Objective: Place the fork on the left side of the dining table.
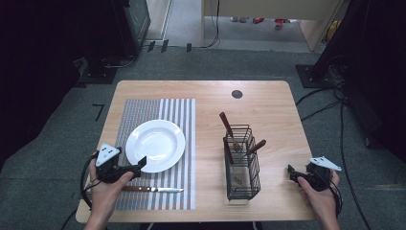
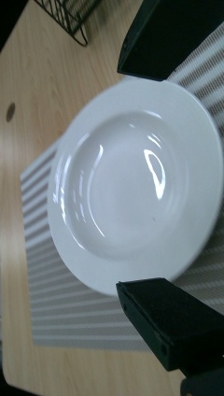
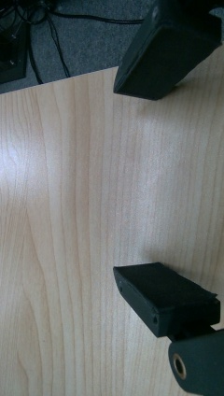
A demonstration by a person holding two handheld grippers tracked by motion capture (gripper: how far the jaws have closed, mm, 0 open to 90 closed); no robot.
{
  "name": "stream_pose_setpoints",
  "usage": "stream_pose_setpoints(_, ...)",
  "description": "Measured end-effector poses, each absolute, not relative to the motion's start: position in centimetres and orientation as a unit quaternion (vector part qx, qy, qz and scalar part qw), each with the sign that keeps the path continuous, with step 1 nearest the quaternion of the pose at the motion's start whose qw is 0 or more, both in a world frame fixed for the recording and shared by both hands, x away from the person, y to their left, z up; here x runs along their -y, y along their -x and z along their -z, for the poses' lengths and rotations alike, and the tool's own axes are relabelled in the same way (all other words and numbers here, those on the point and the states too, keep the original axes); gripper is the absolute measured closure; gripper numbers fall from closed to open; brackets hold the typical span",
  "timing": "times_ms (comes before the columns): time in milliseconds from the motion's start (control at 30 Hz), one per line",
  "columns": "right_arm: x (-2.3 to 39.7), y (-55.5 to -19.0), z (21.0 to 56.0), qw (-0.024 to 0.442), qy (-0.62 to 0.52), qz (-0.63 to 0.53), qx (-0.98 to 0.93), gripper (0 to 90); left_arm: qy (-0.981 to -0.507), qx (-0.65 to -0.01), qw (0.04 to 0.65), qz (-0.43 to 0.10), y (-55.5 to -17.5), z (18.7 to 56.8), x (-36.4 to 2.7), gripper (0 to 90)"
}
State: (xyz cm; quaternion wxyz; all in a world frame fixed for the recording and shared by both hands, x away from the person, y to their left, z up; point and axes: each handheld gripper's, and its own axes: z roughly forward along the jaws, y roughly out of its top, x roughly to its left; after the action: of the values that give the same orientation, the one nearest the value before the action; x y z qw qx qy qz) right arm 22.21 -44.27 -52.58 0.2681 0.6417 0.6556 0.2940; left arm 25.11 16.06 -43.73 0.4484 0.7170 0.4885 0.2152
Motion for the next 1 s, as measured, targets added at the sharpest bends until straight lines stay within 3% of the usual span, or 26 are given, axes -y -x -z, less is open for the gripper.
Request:
stream_pose_setpoints(633,44.3,-22.2,52.6,0.268,-0.642,-0.294,-0.656,10.6,-0.74,-0.405,0.513,-0.159,-28.5,40.5,-5.7,0.4)
stream_pose_setpoints(733,44.3,-22.2,52.6,0.268,-0.642,-0.294,-0.656,10.6,-0.739,-0.402,0.515,-0.162,-28.8,40.3,-4.8,6.0)
stream_pose_setpoints(1000,44.3,-22.2,52.6,0.268,-0.641,-0.295,-0.656,10.6,-0.732,-0.402,0.532,-0.141,-30.1,39.8,-2.0,6.1)
